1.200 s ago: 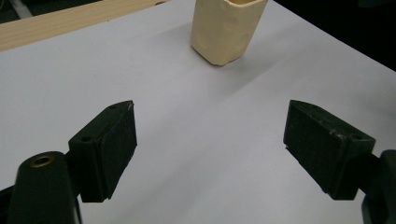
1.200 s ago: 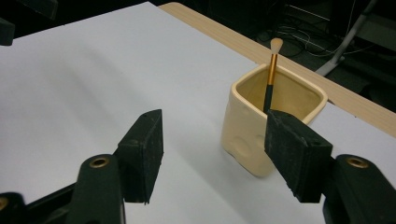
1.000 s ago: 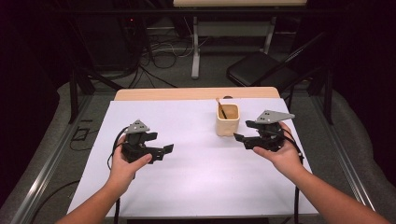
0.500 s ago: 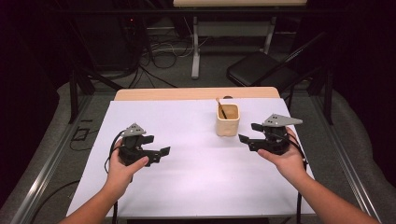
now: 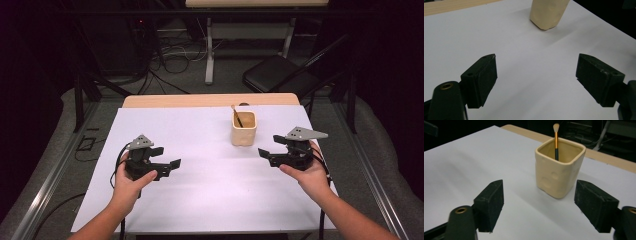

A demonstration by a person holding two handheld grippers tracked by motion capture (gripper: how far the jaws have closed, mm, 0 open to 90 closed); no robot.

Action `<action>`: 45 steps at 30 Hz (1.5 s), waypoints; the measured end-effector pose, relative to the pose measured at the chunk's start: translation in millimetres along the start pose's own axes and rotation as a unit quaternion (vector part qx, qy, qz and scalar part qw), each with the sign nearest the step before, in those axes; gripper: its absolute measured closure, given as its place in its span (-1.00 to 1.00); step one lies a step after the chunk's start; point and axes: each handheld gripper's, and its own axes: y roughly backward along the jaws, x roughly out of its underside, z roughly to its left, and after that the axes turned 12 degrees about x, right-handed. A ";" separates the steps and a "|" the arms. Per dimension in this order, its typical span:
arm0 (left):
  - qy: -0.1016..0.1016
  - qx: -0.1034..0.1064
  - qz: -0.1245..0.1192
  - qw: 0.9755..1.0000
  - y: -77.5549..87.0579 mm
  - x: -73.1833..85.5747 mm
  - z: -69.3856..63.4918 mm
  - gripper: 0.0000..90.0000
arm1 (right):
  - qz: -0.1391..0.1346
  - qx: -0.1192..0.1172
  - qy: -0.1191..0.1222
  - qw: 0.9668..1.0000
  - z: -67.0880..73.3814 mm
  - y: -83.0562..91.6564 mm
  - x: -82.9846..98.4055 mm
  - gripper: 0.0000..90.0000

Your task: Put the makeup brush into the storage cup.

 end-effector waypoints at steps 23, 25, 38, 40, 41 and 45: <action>0.003 -0.005 -0.002 1.000 6.2 13.6 4.3 -0.61 | 0.004 -0.001 -0.003 1.000 -0.8 5.2 15.0 -0.65; 0.002 -0.005 0.001 1.000 6.3 15.2 4.9 -0.61 | 0.003 0.006 -0.003 1.000 -0.2 5.0 16.1 -0.65; -0.001 -0.003 0.000 1.000 7.9 30.5 1.5 -0.61 | 0.009 0.005 -0.007 1.000 0.8 8.4 27.8 -0.65; 0.002 -0.003 -0.001 1.000 7.9 34.1 1.5 -0.61 | 0.011 0.004 -0.004 1.000 1.7 8.5 30.6 -0.65; 0.003 -0.002 -0.003 1.000 7.9 35.9 1.7 -0.61 | 0.012 0.005 -0.005 1.000 2.7 8.5 32.3 -0.65; 0.005 -0.002 -0.001 1.000 7.2 43.0 2.2 -0.61 | 0.014 0.004 0.004 1.000 5.7 8.3 39.1 -0.65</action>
